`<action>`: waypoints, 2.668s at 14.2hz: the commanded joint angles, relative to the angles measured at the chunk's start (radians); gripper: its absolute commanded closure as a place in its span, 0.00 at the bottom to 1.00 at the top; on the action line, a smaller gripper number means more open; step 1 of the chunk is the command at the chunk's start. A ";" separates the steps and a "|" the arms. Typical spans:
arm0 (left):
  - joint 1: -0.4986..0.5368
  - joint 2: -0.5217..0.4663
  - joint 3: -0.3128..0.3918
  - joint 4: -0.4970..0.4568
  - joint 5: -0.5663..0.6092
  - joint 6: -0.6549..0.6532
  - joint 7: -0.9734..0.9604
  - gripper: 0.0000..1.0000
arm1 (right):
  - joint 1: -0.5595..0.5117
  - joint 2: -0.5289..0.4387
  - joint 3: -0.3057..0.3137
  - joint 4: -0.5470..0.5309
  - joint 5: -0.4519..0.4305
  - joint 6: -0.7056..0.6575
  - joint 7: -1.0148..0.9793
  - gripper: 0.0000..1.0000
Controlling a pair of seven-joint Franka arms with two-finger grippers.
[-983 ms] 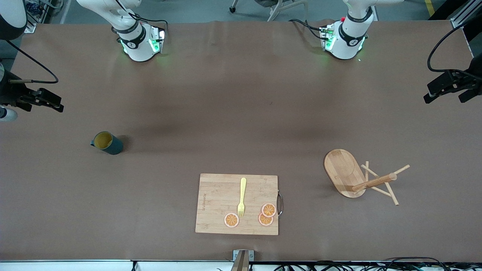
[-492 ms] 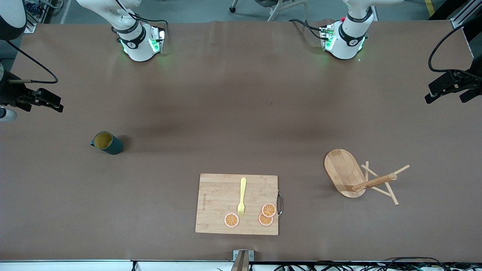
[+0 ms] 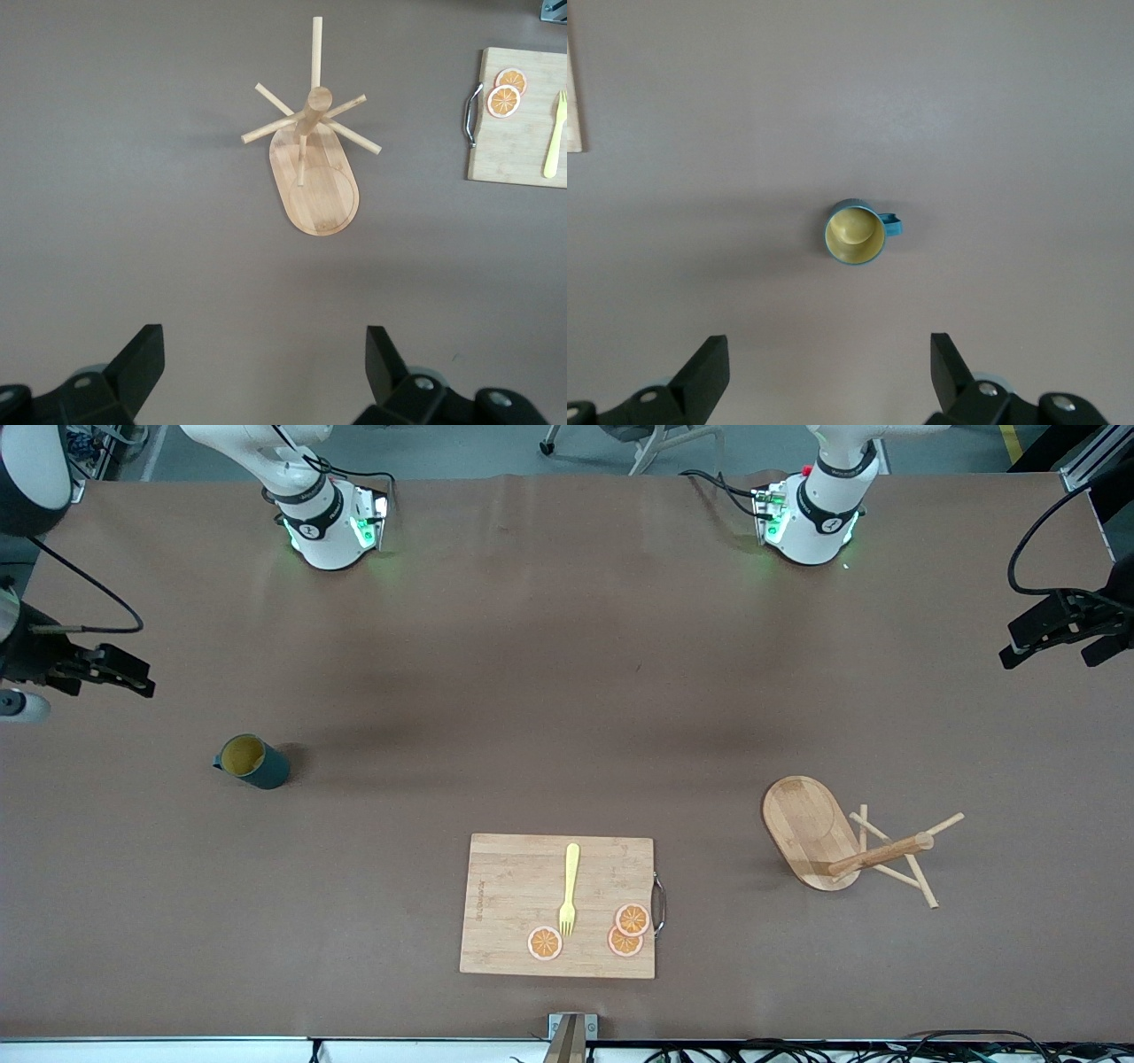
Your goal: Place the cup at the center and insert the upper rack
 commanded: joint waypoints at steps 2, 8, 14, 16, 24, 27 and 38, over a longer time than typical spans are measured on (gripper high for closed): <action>-0.001 0.007 -0.004 0.019 0.018 -0.004 -0.010 0.00 | -0.008 0.121 0.005 -0.002 0.011 0.042 -0.008 0.00; -0.003 0.007 -0.004 0.019 0.018 -0.004 -0.010 0.00 | -0.003 0.316 0.010 -0.008 0.016 0.161 -0.008 0.00; -0.004 0.007 -0.004 0.019 0.018 -0.004 -0.012 0.00 | 0.024 0.364 0.011 -0.152 0.016 0.298 0.000 0.00; -0.004 0.007 -0.004 0.019 0.018 -0.004 -0.012 0.00 | 0.023 0.364 0.011 -0.186 0.016 0.326 0.002 0.00; -0.001 0.007 -0.004 0.019 0.018 -0.002 -0.012 0.00 | 0.023 0.365 0.011 -0.247 0.016 0.323 0.012 0.46; 0.000 0.007 -0.004 0.019 0.018 -0.002 -0.012 0.00 | 0.017 0.373 0.011 -0.246 0.016 0.323 0.020 0.74; -0.001 0.007 -0.004 0.019 0.018 -0.002 -0.012 0.00 | 0.208 0.378 0.013 -0.104 0.017 0.261 0.133 1.00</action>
